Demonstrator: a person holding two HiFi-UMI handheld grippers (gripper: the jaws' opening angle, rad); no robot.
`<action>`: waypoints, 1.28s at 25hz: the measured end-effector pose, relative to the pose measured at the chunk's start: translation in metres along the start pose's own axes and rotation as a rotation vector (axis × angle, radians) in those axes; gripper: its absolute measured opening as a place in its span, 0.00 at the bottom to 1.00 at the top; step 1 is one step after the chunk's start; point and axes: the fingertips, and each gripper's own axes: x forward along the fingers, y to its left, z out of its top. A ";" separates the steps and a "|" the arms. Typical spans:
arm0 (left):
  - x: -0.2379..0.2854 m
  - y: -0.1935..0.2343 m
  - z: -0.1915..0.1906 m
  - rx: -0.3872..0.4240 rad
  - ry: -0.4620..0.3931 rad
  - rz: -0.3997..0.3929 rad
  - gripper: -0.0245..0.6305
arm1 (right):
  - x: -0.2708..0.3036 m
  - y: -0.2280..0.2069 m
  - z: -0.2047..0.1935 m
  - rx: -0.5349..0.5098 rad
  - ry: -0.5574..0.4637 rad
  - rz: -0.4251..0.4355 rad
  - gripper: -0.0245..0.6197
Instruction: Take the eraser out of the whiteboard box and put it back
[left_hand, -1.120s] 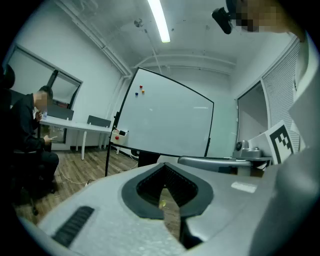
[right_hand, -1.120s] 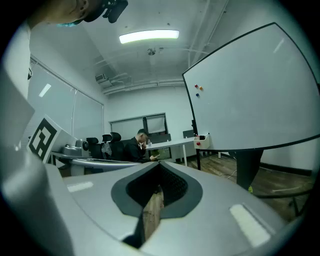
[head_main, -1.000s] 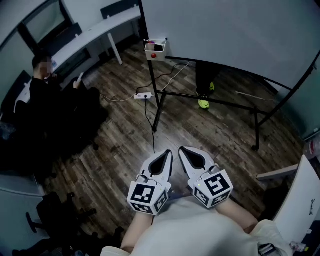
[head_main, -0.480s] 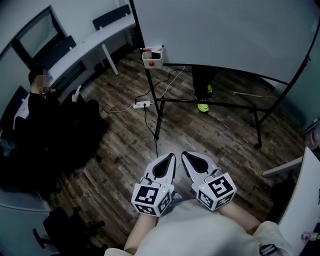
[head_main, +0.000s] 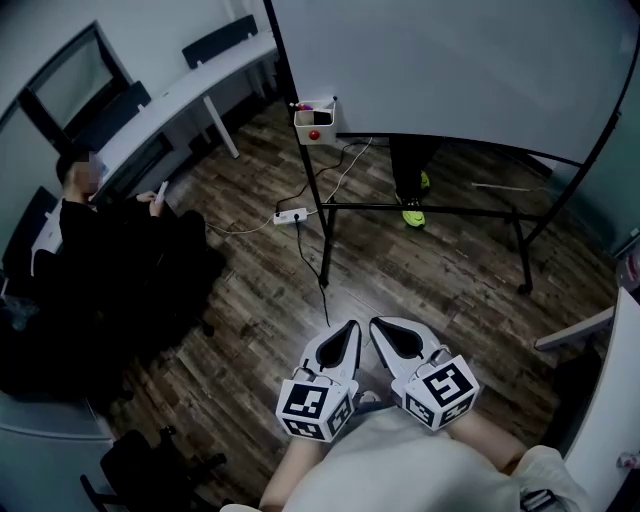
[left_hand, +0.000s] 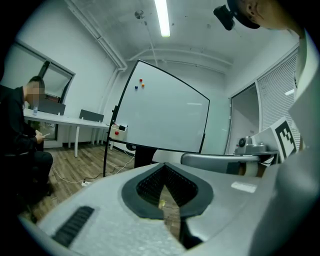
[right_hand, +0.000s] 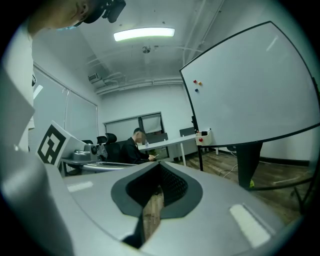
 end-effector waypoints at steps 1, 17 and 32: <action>0.000 0.002 0.000 -0.002 0.001 0.001 0.04 | 0.000 0.001 0.000 -0.002 0.004 0.002 0.04; 0.038 0.035 0.014 -0.023 -0.011 0.040 0.04 | 0.038 -0.035 0.019 -0.016 0.001 0.025 0.04; 0.121 0.085 0.050 -0.021 -0.023 0.070 0.04 | 0.108 -0.117 0.052 -0.020 -0.020 0.032 0.04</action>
